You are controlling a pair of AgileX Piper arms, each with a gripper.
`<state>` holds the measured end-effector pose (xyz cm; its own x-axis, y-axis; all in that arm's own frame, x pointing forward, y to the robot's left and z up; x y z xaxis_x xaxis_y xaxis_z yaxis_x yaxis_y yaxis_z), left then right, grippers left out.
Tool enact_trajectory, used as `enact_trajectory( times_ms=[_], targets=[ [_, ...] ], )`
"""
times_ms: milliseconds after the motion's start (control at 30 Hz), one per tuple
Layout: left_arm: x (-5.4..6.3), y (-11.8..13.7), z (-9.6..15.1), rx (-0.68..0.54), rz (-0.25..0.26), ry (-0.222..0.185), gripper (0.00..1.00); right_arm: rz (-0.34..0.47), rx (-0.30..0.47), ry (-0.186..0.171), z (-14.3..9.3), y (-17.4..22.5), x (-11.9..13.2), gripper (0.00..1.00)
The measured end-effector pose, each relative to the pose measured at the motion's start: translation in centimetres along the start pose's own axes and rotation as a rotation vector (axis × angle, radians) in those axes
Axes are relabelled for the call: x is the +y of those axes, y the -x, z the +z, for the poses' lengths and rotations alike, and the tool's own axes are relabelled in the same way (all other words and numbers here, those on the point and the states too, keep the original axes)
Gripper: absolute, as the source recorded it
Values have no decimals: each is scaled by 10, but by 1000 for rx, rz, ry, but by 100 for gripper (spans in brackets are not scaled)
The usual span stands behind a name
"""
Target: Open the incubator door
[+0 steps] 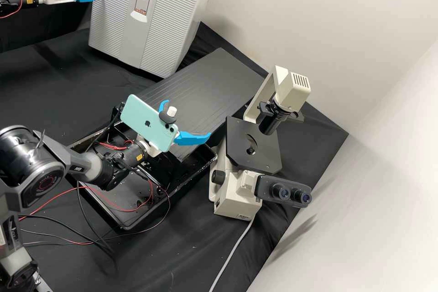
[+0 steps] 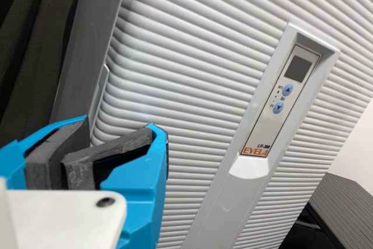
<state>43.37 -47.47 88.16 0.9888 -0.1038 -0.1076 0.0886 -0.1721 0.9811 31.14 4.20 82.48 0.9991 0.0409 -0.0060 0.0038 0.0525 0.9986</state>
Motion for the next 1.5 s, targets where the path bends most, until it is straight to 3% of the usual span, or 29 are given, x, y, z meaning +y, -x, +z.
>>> enact_trajectory(
  times_ms=[333, 867, 1033, 1233, 1400, 1500],
  targets=[
    [-1, 1, -2, 12, 2, 18, 0, 0, 0, 0, 0, 0, 0, 100],
    [0, 4, 1, 10, 2, 13, 0, 0, 0, 0, 0, 0, 0, 100],
    [-1, 9, 8, -31, -21, -36, 0, 0, 0, 0, 0, 0, 0, 100],
    [-3, 23, 35, -180, -29, -120, 0, 0, 0, 0, 0, 0, 0, 100],
    [0, 35, 45, -224, -13, -145, 0, 0, 0, 0, 0, 0, 0, 100],
    [-2, 40, 48, -213, 9, -214, 0, 0, 0, 0, 0, 0, 0, 100]
  ],
)
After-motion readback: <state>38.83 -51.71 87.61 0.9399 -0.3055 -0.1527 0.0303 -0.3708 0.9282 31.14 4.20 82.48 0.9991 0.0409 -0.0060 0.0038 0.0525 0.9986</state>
